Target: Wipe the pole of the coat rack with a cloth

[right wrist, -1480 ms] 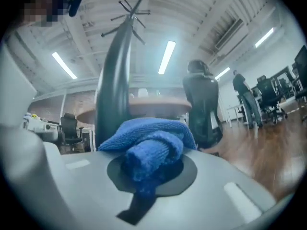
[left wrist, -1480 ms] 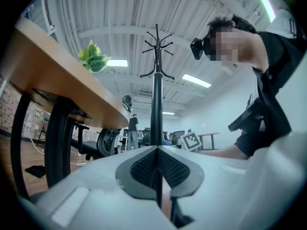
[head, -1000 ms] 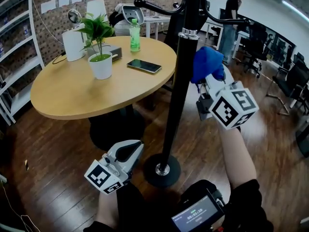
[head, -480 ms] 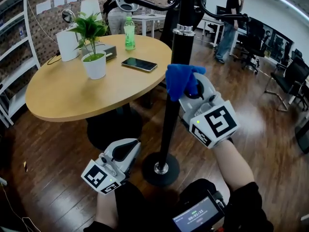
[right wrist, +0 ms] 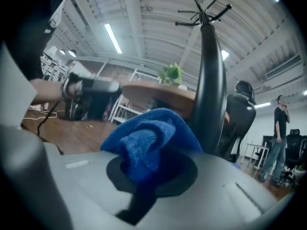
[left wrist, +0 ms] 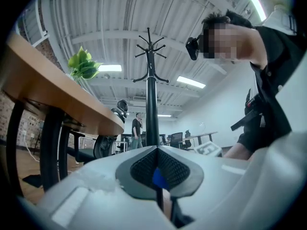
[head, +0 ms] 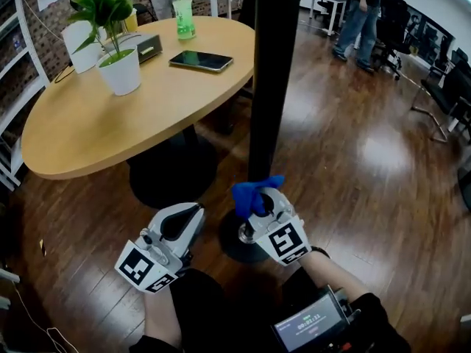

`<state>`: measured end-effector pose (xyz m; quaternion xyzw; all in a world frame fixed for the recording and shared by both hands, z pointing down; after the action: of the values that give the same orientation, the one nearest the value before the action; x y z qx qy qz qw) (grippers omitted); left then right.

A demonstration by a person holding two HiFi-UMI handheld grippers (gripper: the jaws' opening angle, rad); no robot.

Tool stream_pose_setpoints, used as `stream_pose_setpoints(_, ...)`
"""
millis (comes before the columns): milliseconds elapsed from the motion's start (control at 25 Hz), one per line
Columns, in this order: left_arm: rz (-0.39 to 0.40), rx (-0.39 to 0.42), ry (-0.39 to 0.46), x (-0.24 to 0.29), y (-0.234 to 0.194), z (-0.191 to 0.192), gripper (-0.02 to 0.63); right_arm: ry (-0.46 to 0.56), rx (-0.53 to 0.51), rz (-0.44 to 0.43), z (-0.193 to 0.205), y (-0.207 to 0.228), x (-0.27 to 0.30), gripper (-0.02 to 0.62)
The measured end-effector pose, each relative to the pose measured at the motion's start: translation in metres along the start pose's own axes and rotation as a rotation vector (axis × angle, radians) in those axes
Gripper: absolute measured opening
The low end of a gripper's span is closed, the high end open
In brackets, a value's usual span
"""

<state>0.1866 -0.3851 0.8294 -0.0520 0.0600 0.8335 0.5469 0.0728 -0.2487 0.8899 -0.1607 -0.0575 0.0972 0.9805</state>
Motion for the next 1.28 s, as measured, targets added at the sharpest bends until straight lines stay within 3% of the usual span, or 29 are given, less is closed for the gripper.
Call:
stream_pose_setpoints(280,-0.025,-0.063,-0.074,-0.013,-0.009,0.040,-0.008,-0.377,0.105,-0.141,0.187,-0.071,0.032,0.021)
stream_pose_setpoints(400,-0.050,-0.074,-0.104,-0.023,-0.015,0.054,-0.008,-0.480,0.141,-0.187,0.237,-0.088,0.040,0.021)
stream_pose_setpoints(520,-0.065,-0.081,-0.120,-0.029,-0.019,0.063,-0.008,-0.527,0.169,-0.191,0.260,-0.092,0.040,0.021)
stream_pose_setpoints(840,-0.034,-0.073,-0.104,-0.019,-0.017,0.055,-0.008,-0.405,0.380,-0.060,0.239,-0.053,0.005,0.021)
stream_pose_setpoints(1040,-0.012,-0.056,-0.067,-0.011,-0.009,0.033,-0.008,-0.352,0.582,0.157,0.237,0.002,-0.025,0.023)
stream_pose_setpoints(1120,-0.001,-0.040,-0.045,-0.006,-0.004,0.019,-0.008,-0.257,0.598,0.165,0.208,0.027,-0.023,0.023)
stream_pose_setpoints(1280,0.017,0.012,-0.002,0.000,0.005,-0.012,-0.008,0.006,0.566,0.072,0.105,0.072,-0.017,0.021)
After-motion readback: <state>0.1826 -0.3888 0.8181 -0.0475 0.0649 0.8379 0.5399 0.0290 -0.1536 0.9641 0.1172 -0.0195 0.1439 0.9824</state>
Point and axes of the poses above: the fingertips, and each gripper's own axes: x forward along the fingers, y to its right, z out of its underside, the point moved 7 cm from there along -x, backward along the fingers
